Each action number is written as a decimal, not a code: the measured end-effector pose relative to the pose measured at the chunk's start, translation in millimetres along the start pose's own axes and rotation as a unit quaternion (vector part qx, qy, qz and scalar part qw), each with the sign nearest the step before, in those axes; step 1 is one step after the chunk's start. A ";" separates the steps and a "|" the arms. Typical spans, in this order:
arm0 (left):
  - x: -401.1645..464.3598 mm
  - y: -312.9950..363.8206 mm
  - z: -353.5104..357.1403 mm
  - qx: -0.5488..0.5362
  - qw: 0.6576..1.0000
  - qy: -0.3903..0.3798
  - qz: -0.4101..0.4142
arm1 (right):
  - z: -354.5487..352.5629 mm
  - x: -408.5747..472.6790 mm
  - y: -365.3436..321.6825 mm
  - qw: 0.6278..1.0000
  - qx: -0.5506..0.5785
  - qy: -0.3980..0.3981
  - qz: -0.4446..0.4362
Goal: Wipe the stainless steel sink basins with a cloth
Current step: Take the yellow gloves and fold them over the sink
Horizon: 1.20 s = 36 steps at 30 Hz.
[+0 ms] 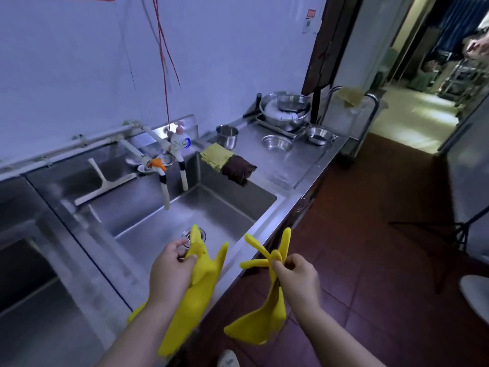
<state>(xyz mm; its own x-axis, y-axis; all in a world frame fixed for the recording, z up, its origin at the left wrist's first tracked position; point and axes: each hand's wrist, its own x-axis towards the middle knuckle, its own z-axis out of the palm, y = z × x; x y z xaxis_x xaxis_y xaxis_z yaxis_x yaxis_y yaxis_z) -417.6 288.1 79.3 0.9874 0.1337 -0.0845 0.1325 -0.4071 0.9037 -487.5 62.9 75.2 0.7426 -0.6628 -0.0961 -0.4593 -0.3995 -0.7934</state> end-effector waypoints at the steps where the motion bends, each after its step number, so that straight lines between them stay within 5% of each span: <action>1: 11.4 3.7 11.2 -0.005 1.000 -0.001 0.000 | 2.2 14.8 -3.6 1.000 -0.002 -0.006 0.001; 11: 132.7 52.0 107.0 -0.060 0.997 0.030 -0.041 | 38.2 164.3 -68.9 0.999 0.019 -0.036 0.016; 25: 233.3 100.0 164.4 -0.113 0.991 0.061 -0.048 | 128.9 279.0 -145.9 0.971 -0.021 -0.194 -0.140; 36: 297.0 137.0 212.4 -0.081 0.960 0.243 -0.118 | 151.5 388.2 -174.7 0.895 0.037 -0.339 -0.287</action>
<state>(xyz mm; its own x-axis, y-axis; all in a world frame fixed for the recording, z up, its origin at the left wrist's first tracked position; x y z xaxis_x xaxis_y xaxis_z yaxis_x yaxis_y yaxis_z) -87.8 80.1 88.8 0.7699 0.6258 -0.1250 0.2938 -0.1737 0.9400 -45.1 -28.6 85.4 0.9826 0.1847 0.0178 0.1082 -0.4924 -0.8636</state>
